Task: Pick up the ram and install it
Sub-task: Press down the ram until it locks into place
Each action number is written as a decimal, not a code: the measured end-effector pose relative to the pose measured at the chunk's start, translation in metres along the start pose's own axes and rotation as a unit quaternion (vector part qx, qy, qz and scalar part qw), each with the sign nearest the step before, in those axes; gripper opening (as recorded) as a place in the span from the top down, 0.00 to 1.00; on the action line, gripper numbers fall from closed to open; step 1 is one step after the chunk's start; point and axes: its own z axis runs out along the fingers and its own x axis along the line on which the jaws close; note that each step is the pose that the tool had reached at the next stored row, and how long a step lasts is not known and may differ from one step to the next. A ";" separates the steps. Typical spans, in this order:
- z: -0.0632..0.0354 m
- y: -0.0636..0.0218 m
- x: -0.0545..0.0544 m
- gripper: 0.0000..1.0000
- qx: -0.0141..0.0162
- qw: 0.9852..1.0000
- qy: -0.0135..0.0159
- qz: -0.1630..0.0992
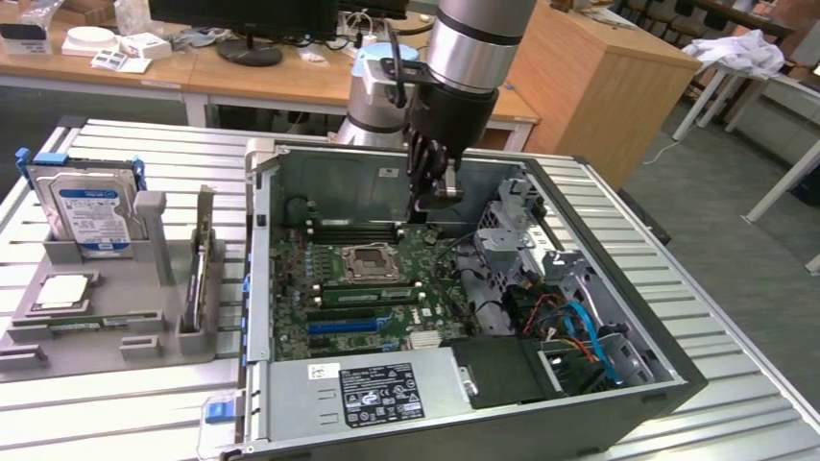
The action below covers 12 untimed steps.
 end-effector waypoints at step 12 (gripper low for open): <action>-0.0001 -0.0156 0.000 0.89 0.000 1.000 0.000 0.000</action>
